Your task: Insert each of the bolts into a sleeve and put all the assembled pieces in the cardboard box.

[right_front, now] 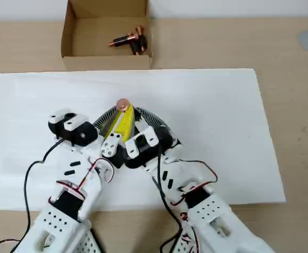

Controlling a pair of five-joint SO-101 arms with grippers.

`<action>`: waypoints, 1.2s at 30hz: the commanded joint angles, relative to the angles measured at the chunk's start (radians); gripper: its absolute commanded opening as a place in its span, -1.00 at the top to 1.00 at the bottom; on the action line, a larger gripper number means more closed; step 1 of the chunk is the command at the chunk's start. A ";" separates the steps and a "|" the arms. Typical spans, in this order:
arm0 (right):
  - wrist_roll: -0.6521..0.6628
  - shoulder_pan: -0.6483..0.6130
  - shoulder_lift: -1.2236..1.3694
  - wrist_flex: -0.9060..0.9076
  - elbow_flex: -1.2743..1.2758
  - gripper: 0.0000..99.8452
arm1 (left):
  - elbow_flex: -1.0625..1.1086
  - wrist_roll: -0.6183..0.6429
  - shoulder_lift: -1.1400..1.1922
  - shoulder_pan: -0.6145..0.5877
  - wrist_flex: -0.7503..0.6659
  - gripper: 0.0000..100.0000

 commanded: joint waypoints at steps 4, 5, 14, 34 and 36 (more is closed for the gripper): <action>-0.009 -0.016 -0.016 -0.002 -0.030 0.98 | 0.021 0.005 -0.002 0.018 -0.005 0.86; -0.009 -0.016 -0.016 -0.002 -0.030 0.98 | 0.021 0.006 -0.002 0.017 -0.003 0.83; -0.006 -0.016 -0.016 0.000 -0.024 0.98 | 0.014 0.006 -0.008 -0.009 0.164 0.68; -0.003 0.024 -0.012 0.003 -0.056 0.98 | -0.018 0.005 -0.010 -0.356 0.193 0.64; -0.003 0.042 -0.012 0.044 -0.090 0.98 | -0.031 0.005 -0.010 -0.385 0.195 0.64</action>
